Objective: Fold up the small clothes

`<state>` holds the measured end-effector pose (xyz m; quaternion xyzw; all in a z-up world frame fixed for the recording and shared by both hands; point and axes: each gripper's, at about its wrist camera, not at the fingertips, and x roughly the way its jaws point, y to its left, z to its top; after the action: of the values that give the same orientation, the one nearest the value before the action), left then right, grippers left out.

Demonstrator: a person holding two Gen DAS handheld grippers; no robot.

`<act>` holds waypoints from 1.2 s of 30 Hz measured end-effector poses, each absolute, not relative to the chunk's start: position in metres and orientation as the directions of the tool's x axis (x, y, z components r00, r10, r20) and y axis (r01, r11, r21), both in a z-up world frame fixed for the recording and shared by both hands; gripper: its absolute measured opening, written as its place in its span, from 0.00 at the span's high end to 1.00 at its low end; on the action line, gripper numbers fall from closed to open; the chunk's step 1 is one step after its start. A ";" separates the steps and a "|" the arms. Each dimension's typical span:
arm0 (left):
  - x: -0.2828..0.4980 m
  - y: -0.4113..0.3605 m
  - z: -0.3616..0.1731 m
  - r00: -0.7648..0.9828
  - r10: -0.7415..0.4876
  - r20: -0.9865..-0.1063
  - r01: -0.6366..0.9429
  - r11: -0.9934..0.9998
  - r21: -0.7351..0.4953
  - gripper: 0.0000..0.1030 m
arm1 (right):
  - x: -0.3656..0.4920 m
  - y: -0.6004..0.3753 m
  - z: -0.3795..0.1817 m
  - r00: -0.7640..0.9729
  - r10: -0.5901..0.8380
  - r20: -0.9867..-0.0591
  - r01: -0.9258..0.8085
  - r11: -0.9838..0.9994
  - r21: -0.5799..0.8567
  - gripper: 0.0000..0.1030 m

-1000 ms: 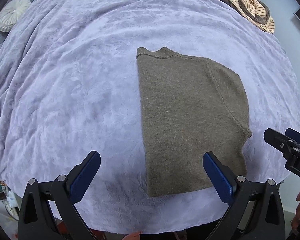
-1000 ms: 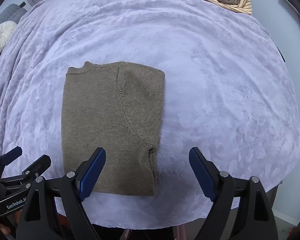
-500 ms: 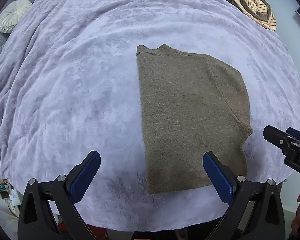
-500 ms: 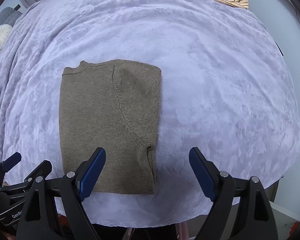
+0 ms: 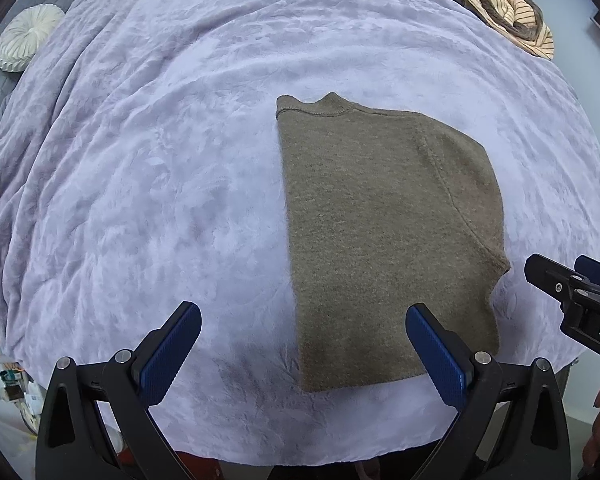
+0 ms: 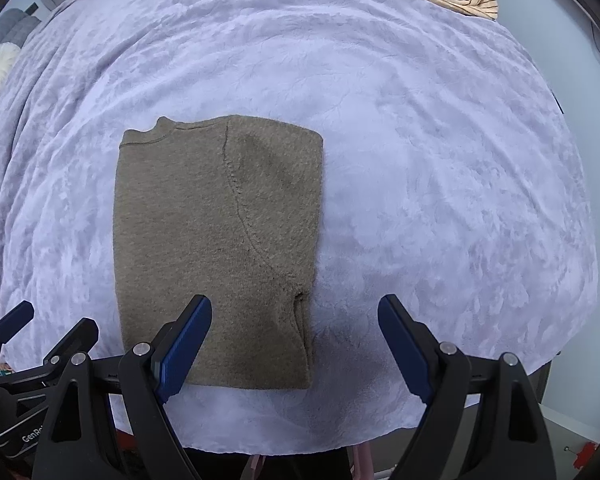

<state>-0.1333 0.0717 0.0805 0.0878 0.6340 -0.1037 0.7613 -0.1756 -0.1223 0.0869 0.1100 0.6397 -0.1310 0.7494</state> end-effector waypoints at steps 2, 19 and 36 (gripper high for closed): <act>-0.132 0.072 0.081 0.176 -0.045 -0.983 0.271 0.963 0.004 0.00 | -0.174 -0.122 0.087 0.147 -0.060 -0.987 0.336 0.942 -0.007 0.15; -0.130 0.070 0.080 0.173 -0.040 -0.984 0.269 0.963 0.008 0.00 | -0.171 -0.119 0.087 0.142 -0.071 -0.987 0.331 0.943 -0.021 0.15; -0.127 0.071 0.078 0.177 -0.038 -0.984 0.285 0.959 0.015 0.00 | -0.171 -0.119 0.086 0.141 -0.070 -0.988 0.330 0.944 -0.020 0.15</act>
<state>-0.1271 0.0706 0.0784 0.0976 0.6329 -0.1058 0.7608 -0.1710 -0.1192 0.0863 0.1014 0.6417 -0.1339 0.7484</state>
